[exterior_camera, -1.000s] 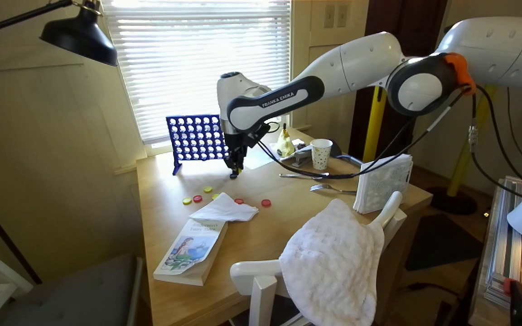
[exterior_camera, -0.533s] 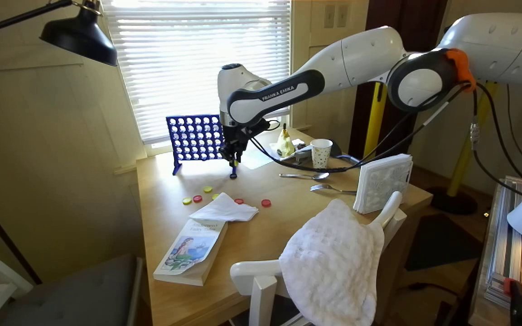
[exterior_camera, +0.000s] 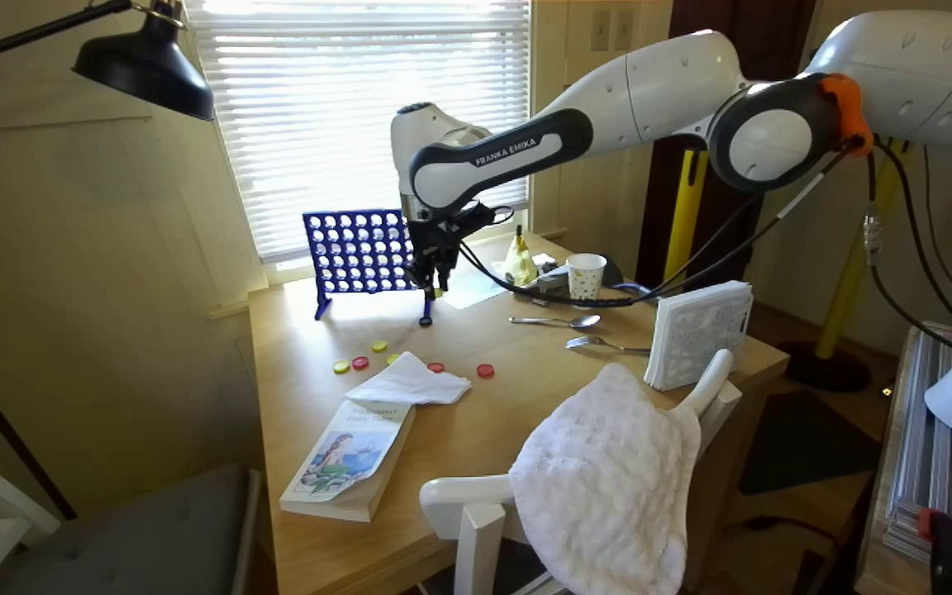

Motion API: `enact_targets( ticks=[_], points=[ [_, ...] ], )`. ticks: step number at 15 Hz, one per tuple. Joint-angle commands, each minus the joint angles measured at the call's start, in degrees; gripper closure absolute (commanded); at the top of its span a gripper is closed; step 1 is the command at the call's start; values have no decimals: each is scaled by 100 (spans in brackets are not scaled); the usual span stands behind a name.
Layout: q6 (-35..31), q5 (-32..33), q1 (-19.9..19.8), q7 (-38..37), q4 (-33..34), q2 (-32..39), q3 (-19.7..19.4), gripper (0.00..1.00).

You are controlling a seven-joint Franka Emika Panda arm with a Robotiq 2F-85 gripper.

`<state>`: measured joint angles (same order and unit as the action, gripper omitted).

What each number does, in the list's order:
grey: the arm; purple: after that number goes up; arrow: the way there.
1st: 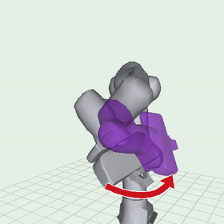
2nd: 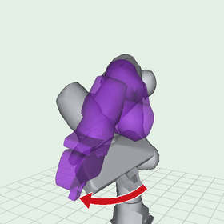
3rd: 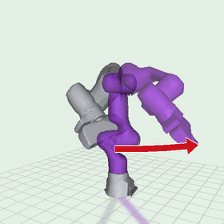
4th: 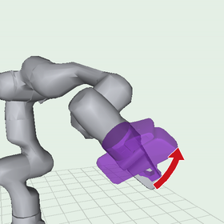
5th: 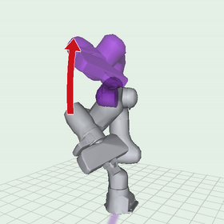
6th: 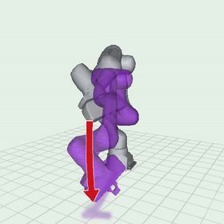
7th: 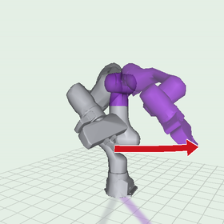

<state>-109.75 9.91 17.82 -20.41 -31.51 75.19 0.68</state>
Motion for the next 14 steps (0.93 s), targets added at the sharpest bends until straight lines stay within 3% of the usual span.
enact_targets(
  ticks=[1,5,8,9,10,14],
  points=[
    [526,-32,76,-1032,-463,-440,-117,89],
    [858,-55,107,-2098,-770,-724,-150,89],
    [499,-105,90,-2956,-1158,-991,-129,89],
    [718,-8,65,-2410,-559,-578,-89,89],
    [700,-7,66,-2478,-592,-615,-88,64],
    [700,-7,62,-2451,-588,-595,-88,64]
  ],
)
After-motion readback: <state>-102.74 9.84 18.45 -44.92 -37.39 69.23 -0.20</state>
